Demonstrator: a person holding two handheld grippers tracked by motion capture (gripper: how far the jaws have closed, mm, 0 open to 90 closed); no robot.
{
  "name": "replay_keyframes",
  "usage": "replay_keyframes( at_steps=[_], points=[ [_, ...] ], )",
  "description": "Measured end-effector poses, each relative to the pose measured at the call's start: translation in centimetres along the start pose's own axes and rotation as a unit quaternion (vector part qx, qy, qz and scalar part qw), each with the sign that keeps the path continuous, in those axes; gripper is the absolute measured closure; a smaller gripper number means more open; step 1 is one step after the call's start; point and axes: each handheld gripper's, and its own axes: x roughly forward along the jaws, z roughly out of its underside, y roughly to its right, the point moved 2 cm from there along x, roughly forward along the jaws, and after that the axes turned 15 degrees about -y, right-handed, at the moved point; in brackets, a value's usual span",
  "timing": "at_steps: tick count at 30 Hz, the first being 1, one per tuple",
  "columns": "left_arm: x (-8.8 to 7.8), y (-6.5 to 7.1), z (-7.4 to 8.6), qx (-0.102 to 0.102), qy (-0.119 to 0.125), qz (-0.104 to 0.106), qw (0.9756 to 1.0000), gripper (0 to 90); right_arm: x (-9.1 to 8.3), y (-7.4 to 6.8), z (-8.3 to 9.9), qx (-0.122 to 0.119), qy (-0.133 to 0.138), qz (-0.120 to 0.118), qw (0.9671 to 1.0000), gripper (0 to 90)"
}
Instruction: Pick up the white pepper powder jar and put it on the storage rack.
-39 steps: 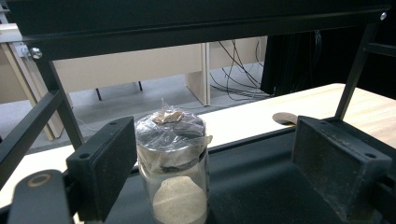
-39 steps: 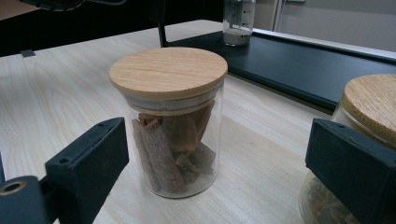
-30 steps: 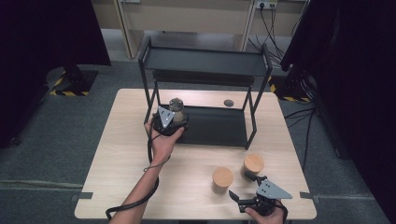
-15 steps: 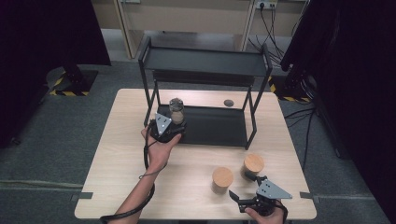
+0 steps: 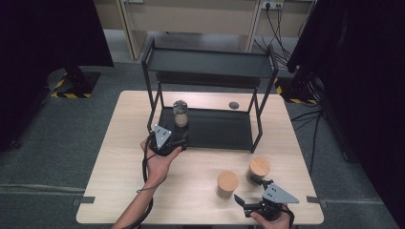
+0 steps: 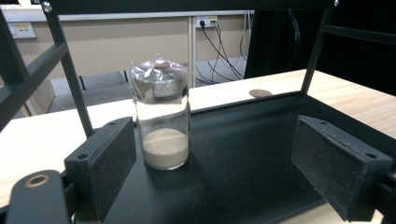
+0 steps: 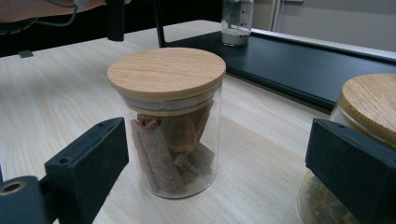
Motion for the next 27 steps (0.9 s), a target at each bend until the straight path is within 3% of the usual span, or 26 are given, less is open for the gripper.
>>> replay_keyframes(
  at_steps=[15, 27],
  points=[
    [-1.9, 0.4, 2.2, 0.001, -0.001, 0.019, 0.9998, 13.3, 0.0, 0.0, 0.0, 0.000, 0.001, 0.001, 1.0000, 6.1],
    [-3.1, 1.1, 4.2, 0.015, -0.010, 0.027, 0.9995, 13.2, 0.0, 0.0, 0.0, 0.000, 0.000, 0.002, 1.0000, 6.1]
  ],
)
